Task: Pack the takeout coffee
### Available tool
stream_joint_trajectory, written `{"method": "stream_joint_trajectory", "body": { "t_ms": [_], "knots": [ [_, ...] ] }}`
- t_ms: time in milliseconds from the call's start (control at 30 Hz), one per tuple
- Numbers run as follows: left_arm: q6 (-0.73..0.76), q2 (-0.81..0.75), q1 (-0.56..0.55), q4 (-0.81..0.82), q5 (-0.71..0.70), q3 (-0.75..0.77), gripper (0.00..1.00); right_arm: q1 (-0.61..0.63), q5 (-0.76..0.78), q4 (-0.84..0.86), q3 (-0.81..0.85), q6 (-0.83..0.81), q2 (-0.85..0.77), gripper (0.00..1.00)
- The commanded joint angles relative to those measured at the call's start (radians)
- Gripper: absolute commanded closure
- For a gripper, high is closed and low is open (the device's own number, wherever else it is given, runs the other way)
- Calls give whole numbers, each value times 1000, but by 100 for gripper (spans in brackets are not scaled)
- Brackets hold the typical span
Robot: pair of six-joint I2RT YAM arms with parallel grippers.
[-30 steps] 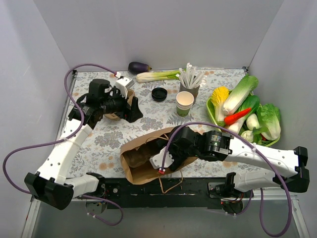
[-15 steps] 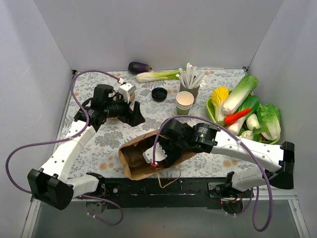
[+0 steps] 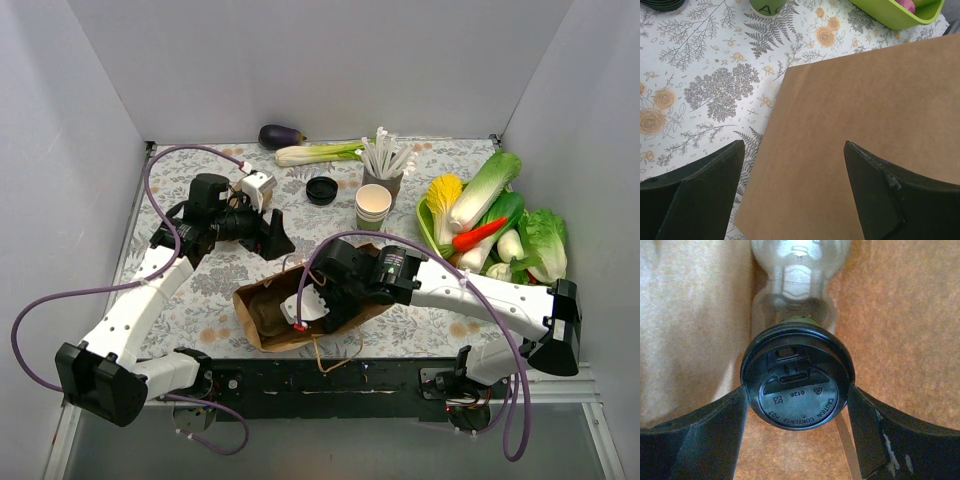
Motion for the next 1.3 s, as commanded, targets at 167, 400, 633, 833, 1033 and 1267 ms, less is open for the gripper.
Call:
{"method": "stream_joint_trajectory", "body": {
  "t_ms": [167, 400, 633, 833, 1033, 1267],
  "knots": [
    [66, -37, 0, 2, 121, -43, 20, 1, 67, 90, 18, 13, 14, 99],
    [104, -56, 0, 31, 110, -55, 20, -19, -6, 89, 24, 22, 43, 99],
    [112, -105, 0, 54, 75, -75, 20, -47, -80, 70, -7, 7, 47, 99],
    [106, -105, 0, 49, 60, -81, 20, -76, -126, 61, 6, 9, 72, 99],
    [89, -82, 1, 31, 47, -40, 20, -111, -201, -62, 85, 10, 139, 99],
    [69, -91, 3, 16, 23, 0, 19, -122, -226, -184, 208, 47, 218, 99]
  ]
}}
